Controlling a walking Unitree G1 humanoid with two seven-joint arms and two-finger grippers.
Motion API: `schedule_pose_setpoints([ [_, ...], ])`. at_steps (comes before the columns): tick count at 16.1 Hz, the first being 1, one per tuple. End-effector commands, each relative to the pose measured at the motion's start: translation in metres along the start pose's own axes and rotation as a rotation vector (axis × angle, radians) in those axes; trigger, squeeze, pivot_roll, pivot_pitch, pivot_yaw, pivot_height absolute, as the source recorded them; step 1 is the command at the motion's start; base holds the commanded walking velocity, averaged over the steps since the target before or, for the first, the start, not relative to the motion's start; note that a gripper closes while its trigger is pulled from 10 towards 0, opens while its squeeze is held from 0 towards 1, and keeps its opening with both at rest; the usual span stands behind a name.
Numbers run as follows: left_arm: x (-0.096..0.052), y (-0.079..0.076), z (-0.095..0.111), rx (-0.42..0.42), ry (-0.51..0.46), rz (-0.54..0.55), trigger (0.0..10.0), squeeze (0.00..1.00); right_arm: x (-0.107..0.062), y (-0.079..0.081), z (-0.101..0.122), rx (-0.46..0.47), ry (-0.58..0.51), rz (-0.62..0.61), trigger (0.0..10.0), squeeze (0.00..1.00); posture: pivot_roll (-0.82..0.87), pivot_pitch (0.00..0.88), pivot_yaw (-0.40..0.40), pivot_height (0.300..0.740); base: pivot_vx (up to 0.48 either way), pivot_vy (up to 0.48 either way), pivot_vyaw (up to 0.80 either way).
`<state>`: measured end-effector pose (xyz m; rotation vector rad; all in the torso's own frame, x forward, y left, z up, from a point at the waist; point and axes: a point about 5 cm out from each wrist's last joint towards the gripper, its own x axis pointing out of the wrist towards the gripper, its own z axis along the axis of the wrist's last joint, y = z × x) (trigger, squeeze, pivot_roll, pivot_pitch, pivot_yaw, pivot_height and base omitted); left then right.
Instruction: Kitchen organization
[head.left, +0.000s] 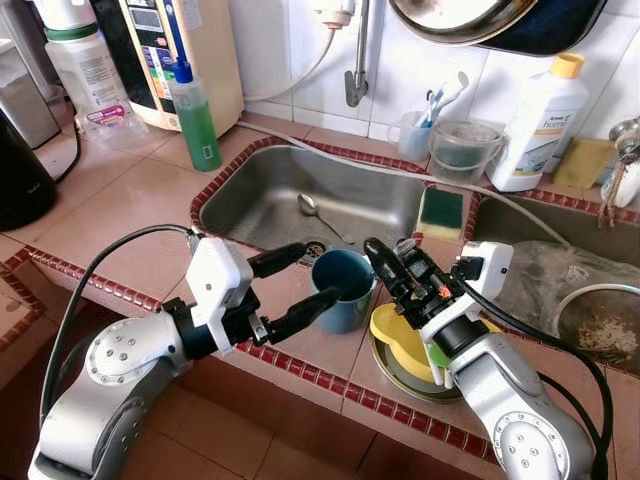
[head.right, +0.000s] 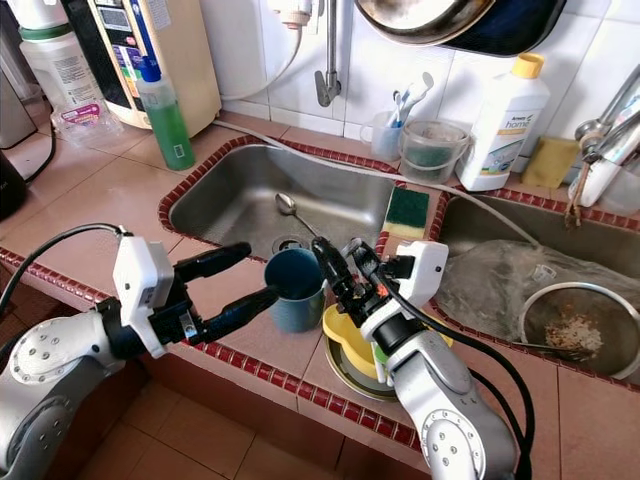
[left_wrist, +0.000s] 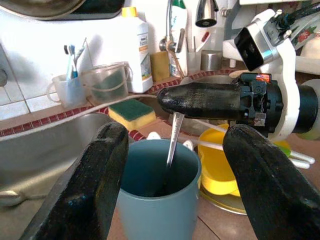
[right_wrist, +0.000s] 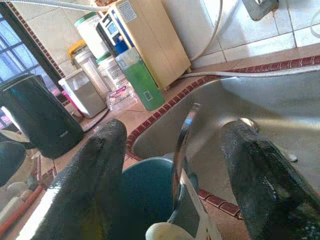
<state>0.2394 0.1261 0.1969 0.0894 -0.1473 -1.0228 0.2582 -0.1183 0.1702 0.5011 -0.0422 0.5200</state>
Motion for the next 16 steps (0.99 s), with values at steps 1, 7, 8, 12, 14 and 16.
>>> schedule_pose_setpoints([
  [1, -0.0004, -0.003, 0.0035, 0.011, -0.002, -0.004, 10.0, 0.0, 0.0016, -0.0002, -0.0005, -0.011, 0.015, 0.004, 0.0, 0.0, -0.13, 0.041, 0.005, 0.74, 0.0, 0.0, 0.0],
  [7, -0.0005, -0.0047, 0.003, 0.004, -0.003, 0.005, 10.0, 0.0, -0.0038, -0.001, -0.0004, -0.024, 0.041, -0.012, 0.0, 0.0, -0.13, 0.033, -0.001, 0.74, 0.0, 0.0, 0.0],
  [8, -0.0004, -0.0049, 0.003, 0.003, -0.003, 0.004, 10.0, 0.0, -0.004, -0.0011, -0.0007, -0.025, 0.043, -0.014, 0.0, 0.0, -0.13, 0.031, 0.0, 0.74, 0.0, 0.0, 0.0],
  [12, 0.0016, -0.0049, 0.0035, 0.001, -0.006, 0.0, 10.0, 0.0, -0.0052, -0.0026, -0.0003, -0.041, 0.046, -0.026, 0.0, 0.0, -0.14, 0.026, 0.002, 0.74, 0.0, 0.0, 0.0],
  [14, 0.0018, -0.0047, 0.0041, -0.001, -0.008, 0.0, 10.0, 0.0, -0.0048, -0.0022, 0.0004, -0.046, 0.042, -0.024, 0.0, 0.0, -0.14, 0.02, 0.004, 0.74, 0.0, 0.0, 0.0],
  [16, 0.0018, -0.0052, 0.004, -0.001, -0.009, -0.001, 10.0, 0.0, -0.0035, -0.0006, 0.0008, -0.048, 0.039, -0.015, 0.0, 0.0, -0.14, 0.019, 0.002, 0.74, 0.0, 0.0, 0.0],
])
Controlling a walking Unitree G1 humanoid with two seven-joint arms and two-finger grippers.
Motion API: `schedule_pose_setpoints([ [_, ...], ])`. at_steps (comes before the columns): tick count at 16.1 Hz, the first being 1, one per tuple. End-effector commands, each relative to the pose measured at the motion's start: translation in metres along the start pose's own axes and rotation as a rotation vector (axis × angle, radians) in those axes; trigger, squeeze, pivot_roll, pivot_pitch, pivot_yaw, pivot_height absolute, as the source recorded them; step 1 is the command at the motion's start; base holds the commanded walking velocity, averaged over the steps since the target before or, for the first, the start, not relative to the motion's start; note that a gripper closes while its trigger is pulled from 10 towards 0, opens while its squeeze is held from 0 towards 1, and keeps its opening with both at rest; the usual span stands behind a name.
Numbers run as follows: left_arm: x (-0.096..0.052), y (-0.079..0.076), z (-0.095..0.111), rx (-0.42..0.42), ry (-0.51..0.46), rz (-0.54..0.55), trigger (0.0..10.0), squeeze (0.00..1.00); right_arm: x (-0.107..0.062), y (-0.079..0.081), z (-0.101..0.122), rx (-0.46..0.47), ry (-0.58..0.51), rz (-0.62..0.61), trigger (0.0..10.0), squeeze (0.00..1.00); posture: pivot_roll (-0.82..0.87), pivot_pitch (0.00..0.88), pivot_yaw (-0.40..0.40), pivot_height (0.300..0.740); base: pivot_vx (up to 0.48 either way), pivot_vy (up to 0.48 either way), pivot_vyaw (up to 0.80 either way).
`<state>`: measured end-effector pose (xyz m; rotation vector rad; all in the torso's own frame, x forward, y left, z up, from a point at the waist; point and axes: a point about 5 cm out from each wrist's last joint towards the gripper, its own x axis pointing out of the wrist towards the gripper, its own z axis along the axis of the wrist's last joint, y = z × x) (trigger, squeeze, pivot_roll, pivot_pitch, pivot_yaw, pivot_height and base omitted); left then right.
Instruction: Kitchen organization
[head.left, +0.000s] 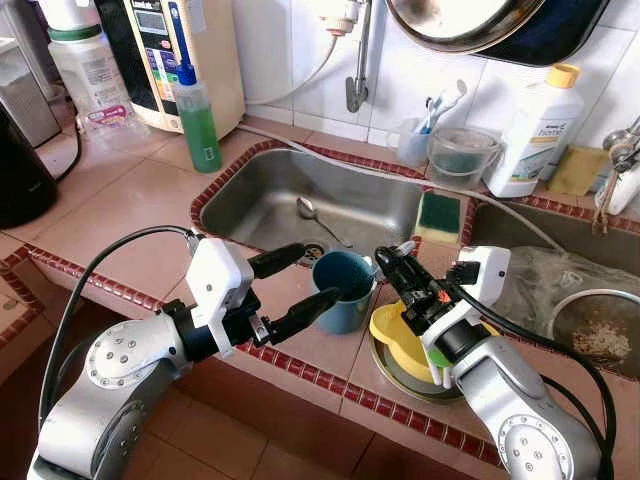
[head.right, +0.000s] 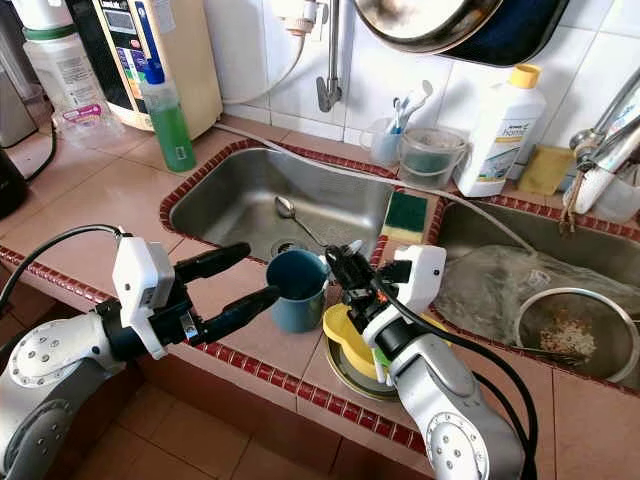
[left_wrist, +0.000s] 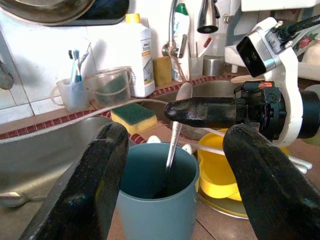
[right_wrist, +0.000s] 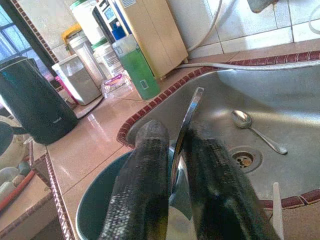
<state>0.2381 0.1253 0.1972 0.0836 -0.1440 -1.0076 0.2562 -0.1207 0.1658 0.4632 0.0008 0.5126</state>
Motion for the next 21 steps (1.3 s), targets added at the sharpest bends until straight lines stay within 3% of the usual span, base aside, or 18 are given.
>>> schedule_pose_setpoints([
  [1, 0.002, -0.004, 0.003, 0.003, -0.01, -0.015, 10.0, 0.0, 0.0, 0.003, 0.004, -0.023, -0.009, 0.004, 0.0, 0.0, -0.14, 0.019, 0.003, 0.74, 0.0, 0.0, 0.0],
  [13, 0.001, -0.004, 0.003, 0.004, -0.009, -0.012, 10.0, 0.0, 0.002, 0.005, 0.006, -0.02, -0.015, 0.028, 0.0, 0.0, -0.13, 0.022, 0.0, 0.74, 0.0, 0.0, 0.0],
  [14, 0.001, -0.004, 0.003, 0.005, -0.009, -0.011, 10.0, 0.0, 0.003, 0.007, 0.007, -0.021, -0.02, 0.041, 2.4, 0.0, -0.13, 0.023, 0.0, 0.74, 0.0, 0.0, 0.0],
  [15, 0.001, -0.004, 0.003, 0.003, -0.011, -0.011, 10.0, 0.0, 0.003, 0.008, 0.008, -0.022, -0.021, 0.05, 10.0, 0.0, -0.13, 0.022, 0.0, 0.74, 0.0, 0.0, 0.0],
  [21, 0.002, -0.004, 0.003, 0.0, -0.016, -0.007, 10.0, 0.0, 0.003, 0.015, 0.02, -0.012, -0.054, 0.098, 10.0, 0.0, -0.14, 0.026, 0.0, 0.74, 0.0, 0.0, 0.0],
])
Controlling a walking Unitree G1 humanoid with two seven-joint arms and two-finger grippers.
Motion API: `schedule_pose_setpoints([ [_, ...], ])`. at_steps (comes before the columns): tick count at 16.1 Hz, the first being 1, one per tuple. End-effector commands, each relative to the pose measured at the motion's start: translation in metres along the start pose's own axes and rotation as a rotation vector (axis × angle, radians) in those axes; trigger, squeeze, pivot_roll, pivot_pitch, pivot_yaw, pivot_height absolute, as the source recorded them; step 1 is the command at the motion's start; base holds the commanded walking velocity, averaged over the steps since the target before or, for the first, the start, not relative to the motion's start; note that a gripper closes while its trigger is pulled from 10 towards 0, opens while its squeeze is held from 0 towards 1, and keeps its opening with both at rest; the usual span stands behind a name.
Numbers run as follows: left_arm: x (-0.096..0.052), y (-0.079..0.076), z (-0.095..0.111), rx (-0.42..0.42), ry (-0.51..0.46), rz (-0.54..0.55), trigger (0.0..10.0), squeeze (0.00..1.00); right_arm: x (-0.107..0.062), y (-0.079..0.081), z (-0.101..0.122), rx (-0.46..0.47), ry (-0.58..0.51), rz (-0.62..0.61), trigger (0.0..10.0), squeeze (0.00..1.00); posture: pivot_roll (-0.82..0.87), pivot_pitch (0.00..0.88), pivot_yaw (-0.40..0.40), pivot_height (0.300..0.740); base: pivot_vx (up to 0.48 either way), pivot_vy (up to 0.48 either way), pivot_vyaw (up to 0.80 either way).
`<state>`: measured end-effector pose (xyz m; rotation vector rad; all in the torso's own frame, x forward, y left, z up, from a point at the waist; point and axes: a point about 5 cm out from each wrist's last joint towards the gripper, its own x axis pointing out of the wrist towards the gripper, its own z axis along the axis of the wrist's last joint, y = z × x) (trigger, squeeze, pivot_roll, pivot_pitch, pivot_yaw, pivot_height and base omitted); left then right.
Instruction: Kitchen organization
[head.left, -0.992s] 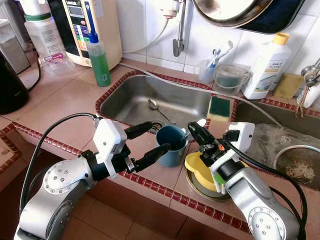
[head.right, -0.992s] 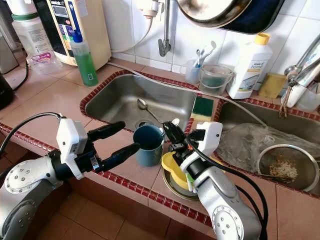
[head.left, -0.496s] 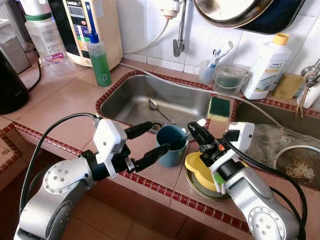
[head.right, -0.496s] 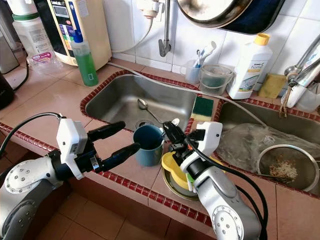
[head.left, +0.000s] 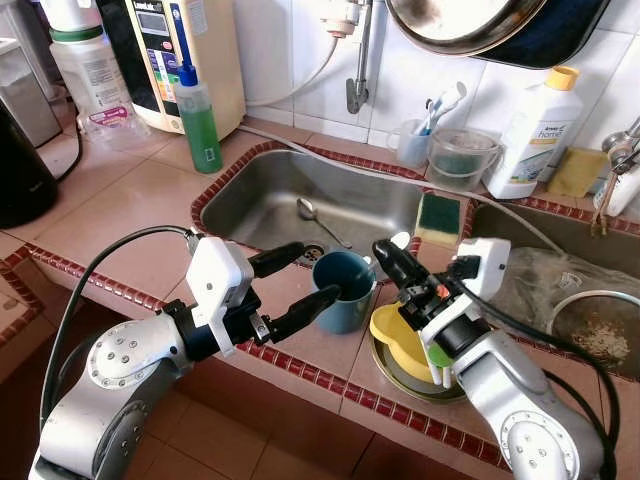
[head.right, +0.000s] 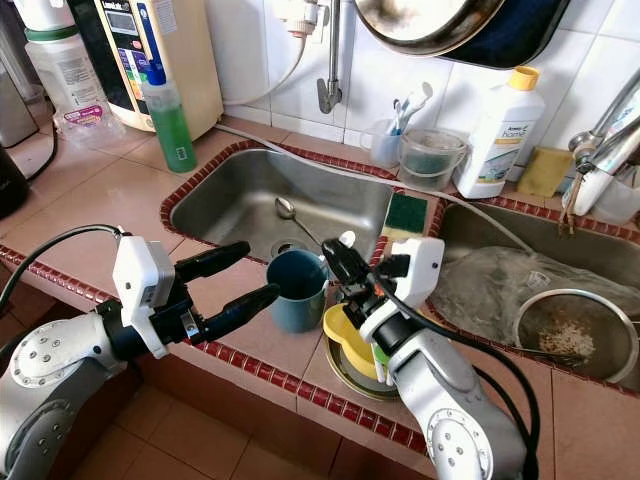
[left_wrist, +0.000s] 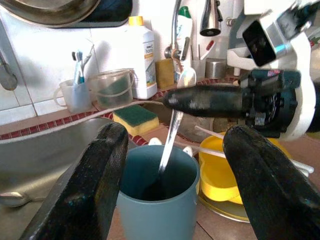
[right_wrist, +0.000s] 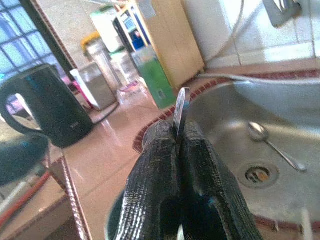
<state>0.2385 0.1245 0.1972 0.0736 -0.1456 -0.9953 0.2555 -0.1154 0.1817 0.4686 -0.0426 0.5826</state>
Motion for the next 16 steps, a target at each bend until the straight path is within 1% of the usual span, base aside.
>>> schedule_pose_setpoints([
  [1, 0.001, -0.004, 0.003, 0.006, -0.011, -0.02, 10.0, 0.0, 0.001, 0.006, 0.013, 0.003, -0.045, 0.029, 10.0, 0.0, -0.14, 0.026, 0.0, 0.74, 0.0, 0.0, 0.0],
  [6, 0.002, -0.004, 0.003, 0.004, -0.011, -0.021, 10.0, 0.0, 0.004, 0.014, 0.029, 0.024, -0.089, 0.074, 10.0, 0.0, -0.14, 0.029, 0.001, 0.74, 0.0, 0.0, 0.0],
  [9, 0.002, -0.003, 0.003, 0.006, -0.012, -0.022, 10.0, 0.0, 0.005, 0.018, 0.039, 0.008, -0.099, 0.097, 10.0, 0.0, -0.14, 0.03, 0.002, 0.74, 0.0, 0.0, 0.0],
  [13, 0.003, -0.002, 0.004, 0.007, -0.014, -0.023, 10.0, 0.0, 0.001, 0.018, 0.047, -0.034, -0.088, 0.117, 10.0, 0.0, -0.15, 0.035, 0.01, 0.74, 0.0, 0.0, 0.0],
  [15, 0.004, -0.002, 0.005, 0.006, -0.015, -0.034, 10.0, 0.0, -0.003, 0.016, 0.055, -0.058, -0.081, 0.133, 10.0, 0.0, -0.15, 0.04, 0.011, 0.74, 0.0, 0.0, 0.0],
  [16, 0.004, -0.002, 0.005, 0.002, -0.015, -0.034, 10.0, 0.0, -0.004, 0.016, 0.056, -0.061, -0.078, 0.136, 10.0, 0.0, -0.15, 0.04, 0.011, 0.74, 0.0, 0.0, 0.0],
])
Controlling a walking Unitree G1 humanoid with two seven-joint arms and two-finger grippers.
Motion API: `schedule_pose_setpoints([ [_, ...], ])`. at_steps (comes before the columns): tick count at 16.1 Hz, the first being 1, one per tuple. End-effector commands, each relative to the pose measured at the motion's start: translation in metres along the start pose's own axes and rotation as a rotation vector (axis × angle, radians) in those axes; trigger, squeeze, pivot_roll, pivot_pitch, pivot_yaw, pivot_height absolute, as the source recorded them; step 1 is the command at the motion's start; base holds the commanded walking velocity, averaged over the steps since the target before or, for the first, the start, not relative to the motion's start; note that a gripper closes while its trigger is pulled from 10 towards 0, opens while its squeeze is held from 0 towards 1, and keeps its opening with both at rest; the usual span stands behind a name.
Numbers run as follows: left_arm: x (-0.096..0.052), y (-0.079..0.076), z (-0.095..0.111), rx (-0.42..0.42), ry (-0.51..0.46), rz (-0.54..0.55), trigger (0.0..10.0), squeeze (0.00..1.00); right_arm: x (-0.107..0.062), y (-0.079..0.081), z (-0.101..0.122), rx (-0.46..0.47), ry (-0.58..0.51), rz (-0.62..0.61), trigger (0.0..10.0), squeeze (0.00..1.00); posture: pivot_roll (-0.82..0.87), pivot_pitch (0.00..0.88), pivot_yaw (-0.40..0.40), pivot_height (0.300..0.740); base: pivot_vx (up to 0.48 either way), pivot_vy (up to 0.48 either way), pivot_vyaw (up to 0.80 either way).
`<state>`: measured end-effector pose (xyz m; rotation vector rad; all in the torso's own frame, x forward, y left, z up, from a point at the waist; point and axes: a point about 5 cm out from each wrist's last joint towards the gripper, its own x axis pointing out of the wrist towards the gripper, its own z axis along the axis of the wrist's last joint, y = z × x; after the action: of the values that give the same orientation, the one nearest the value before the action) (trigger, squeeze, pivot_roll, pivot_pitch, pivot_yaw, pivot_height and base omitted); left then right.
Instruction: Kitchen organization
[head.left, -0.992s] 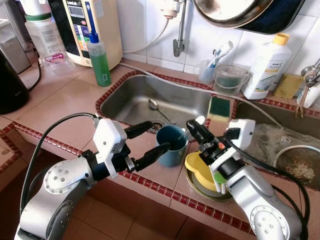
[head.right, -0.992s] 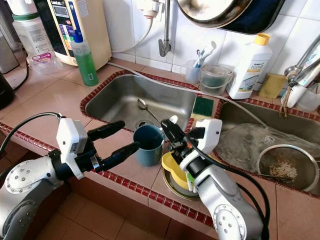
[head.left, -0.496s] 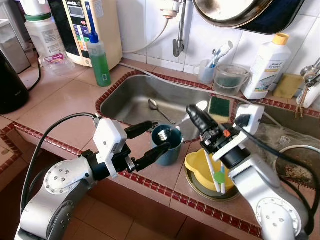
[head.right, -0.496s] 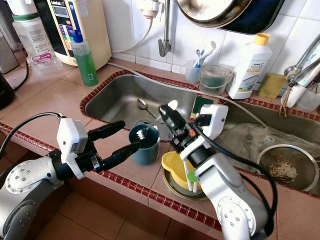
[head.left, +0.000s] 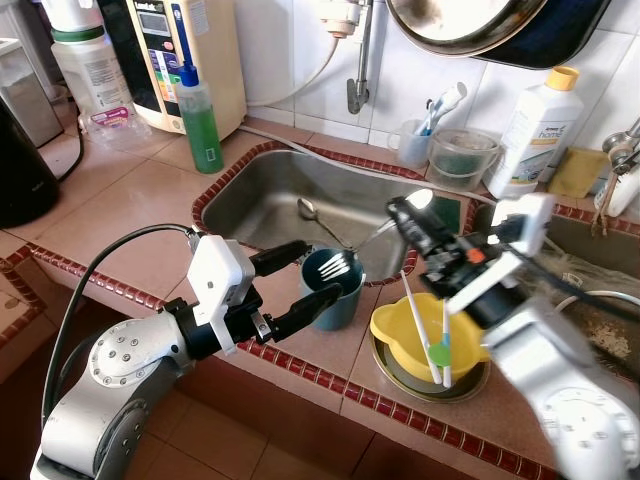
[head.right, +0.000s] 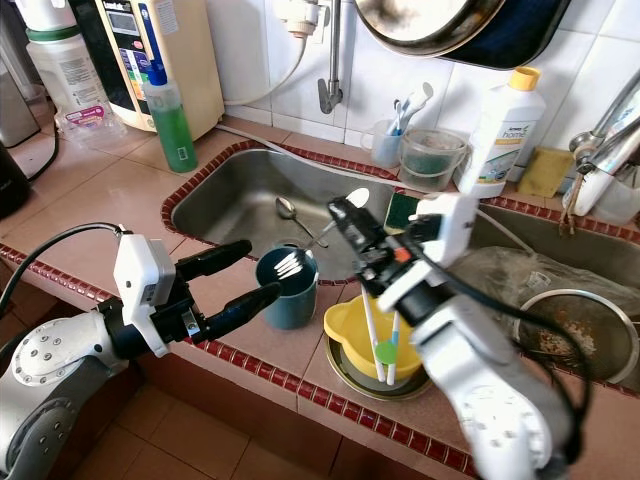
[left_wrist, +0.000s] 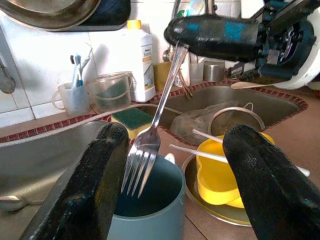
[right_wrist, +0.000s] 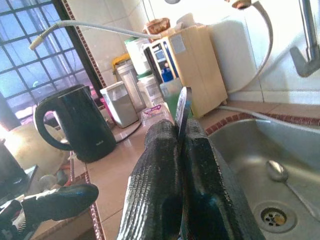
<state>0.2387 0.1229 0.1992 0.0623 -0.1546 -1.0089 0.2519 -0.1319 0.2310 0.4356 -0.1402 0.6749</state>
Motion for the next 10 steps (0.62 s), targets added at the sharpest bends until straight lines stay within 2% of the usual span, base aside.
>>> schedule_pose_setpoints([
  [1, 0.001, -0.001, 0.002, 0.013, 0.002, -0.025, 10.0, 0.0, 0.0, 0.004, 0.009, -0.017, -0.017, 0.033, 10.0, 0.0, -0.15, 0.044, 0.014, 0.74, 0.0, 0.0, 0.0],
  [5, 0.002, 0.0, 0.003, 0.015, 0.004, -0.028, 10.0, 0.0, 0.001, 0.005, 0.021, 0.008, -0.036, 0.064, 10.0, 0.0, -0.15, 0.048, 0.015, 0.74, 0.0, 0.0, 0.0],
  [7, 0.002, 0.0, 0.003, 0.013, 0.003, -0.033, 10.0, 0.0, 0.003, 0.008, 0.035, 0.025, -0.058, 0.11, 10.0, 0.0, -0.16, 0.046, 0.013, 0.74, 0.0, 0.0, 0.0],
  [10, 0.003, 0.001, 0.002, 0.015, 0.0, -0.034, 10.0, 0.0, 0.004, 0.008, 0.046, 0.001, -0.06, 0.14, 10.0, 0.0, -0.16, 0.046, 0.01, 0.74, 0.0, 0.0, 0.0],
])
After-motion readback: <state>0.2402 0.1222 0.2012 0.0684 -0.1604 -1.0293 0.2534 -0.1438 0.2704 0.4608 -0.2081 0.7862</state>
